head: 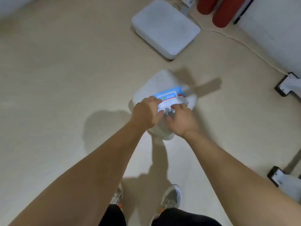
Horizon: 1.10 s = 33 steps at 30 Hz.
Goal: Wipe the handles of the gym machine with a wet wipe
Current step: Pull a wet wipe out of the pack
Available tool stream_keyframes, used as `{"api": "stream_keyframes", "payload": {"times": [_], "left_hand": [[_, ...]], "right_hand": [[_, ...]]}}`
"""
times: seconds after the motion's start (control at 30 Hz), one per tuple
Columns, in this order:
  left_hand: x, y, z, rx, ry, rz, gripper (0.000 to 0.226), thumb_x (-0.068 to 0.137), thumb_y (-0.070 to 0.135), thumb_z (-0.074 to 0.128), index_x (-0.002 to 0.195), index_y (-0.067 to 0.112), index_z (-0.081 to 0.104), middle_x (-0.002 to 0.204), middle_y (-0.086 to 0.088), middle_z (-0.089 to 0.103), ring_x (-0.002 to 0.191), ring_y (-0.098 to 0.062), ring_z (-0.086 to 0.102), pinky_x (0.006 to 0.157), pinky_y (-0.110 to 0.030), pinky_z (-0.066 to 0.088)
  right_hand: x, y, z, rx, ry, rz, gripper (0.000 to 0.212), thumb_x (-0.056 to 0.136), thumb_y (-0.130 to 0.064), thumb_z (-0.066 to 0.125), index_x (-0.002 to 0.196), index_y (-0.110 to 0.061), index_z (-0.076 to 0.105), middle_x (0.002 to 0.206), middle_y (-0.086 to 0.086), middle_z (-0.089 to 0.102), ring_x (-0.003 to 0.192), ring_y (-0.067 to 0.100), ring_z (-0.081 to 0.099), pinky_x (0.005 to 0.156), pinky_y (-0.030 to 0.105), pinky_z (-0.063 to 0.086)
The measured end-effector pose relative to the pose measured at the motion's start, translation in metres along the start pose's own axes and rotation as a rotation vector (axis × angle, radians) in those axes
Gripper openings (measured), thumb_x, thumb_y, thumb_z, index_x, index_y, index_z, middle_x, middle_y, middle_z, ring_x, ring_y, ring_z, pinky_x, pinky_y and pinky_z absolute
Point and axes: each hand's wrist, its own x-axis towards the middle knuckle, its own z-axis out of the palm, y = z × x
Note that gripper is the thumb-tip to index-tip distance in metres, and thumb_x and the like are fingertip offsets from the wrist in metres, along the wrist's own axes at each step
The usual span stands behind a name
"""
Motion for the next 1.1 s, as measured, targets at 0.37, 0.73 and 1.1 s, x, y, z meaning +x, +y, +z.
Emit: {"api": "stream_keyframes", "payload": {"times": [0.37, 0.73, 1.1], "left_hand": [[0.084, -0.022, 0.072, 0.251, 0.244, 0.263, 0.053, 0.065, 0.064, 0.055, 0.090, 0.023, 0.075, 0.083, 0.000, 0.065, 0.066, -0.025, 0.059, 0.050, -0.029, 0.048], [0.092, -0.028, 0.058, 0.223, 0.348, 0.471, 0.036, 0.090, 0.042, 0.054, 0.068, 0.016, 0.068, 0.050, -0.002, 0.056, 0.044, -0.032, 0.052, 0.044, -0.028, 0.039], [0.113, -0.046, 0.057, 0.213, 0.368, 0.197, 0.025, 0.077, -0.003, 0.060, 0.092, 0.015, 0.069, 0.095, -0.005, 0.062, 0.076, -0.028, 0.060, 0.055, -0.036, 0.050]], "right_hand": [[0.100, 0.087, 0.049, 0.543, 0.260, -0.047, 0.020, 0.092, -0.023, 0.070, 0.094, -0.016, 0.051, 0.076, -0.006, 0.056, 0.070, 0.014, 0.059, 0.064, 0.022, 0.043], [0.110, 0.099, 0.047, 0.632, 0.158, -0.076, 0.031, 0.082, -0.022, 0.082, 0.082, -0.024, 0.051, 0.074, -0.003, 0.054, 0.059, 0.004, 0.047, 0.056, 0.011, 0.039], [0.109, 0.082, 0.044, 0.499, 0.159, -0.086, 0.037, 0.086, -0.028, 0.077, 0.090, -0.016, 0.042, 0.073, -0.009, 0.043, 0.062, 0.011, 0.044, 0.051, 0.022, 0.039]]}}
